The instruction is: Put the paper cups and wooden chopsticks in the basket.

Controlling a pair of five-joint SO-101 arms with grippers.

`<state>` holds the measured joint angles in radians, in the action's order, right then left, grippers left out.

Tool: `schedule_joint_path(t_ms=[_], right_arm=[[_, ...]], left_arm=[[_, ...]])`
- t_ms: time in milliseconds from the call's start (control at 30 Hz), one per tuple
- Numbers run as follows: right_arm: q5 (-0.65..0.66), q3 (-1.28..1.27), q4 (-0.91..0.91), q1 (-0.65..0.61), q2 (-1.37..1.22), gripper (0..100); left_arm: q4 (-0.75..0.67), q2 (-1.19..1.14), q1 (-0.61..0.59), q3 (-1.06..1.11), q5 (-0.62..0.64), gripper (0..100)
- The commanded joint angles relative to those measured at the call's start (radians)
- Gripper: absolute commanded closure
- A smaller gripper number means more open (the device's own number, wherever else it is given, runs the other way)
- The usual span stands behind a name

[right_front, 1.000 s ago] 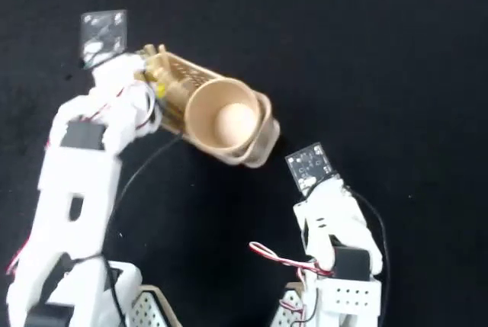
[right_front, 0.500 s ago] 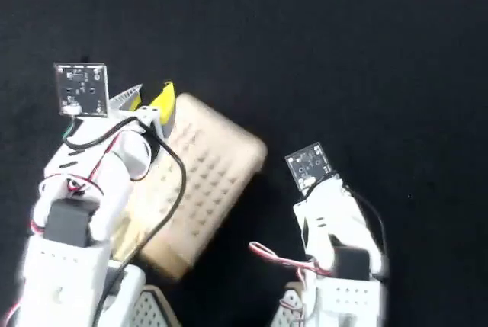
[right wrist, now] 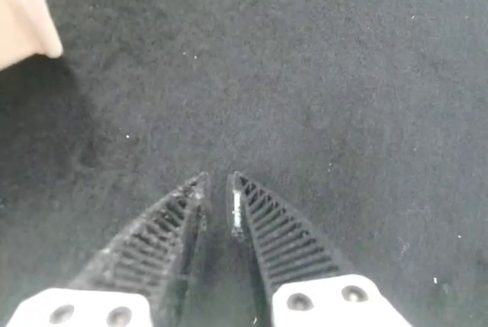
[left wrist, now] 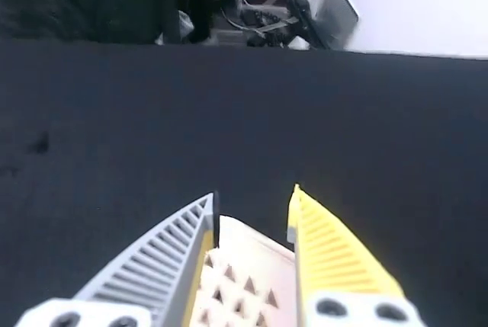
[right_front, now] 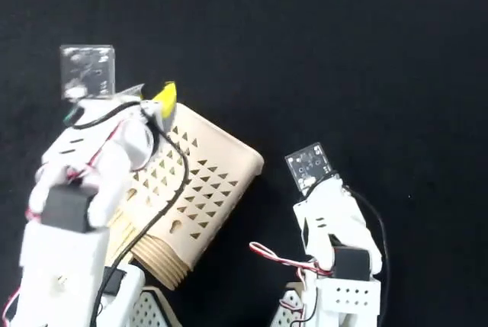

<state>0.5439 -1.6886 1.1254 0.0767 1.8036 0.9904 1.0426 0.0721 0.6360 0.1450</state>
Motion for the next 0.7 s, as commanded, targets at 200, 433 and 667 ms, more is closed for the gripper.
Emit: schedule_joint_path(t_ms=[200,433,667], right_arm=[[0.005,0.004,-0.02,-0.011,0.073,94.3],[0.005,0.004,-0.02,-0.011,0.073,94.3],[-0.002,0.004,-0.017,-0.011,0.073,94.3]], left_arm=[[0.209,0.482,-0.407,0.071,-0.215,83],[0.19,0.786,-0.601,0.578,-0.245,83],[0.187,0.784,-0.7,0.854,-0.245,83]])
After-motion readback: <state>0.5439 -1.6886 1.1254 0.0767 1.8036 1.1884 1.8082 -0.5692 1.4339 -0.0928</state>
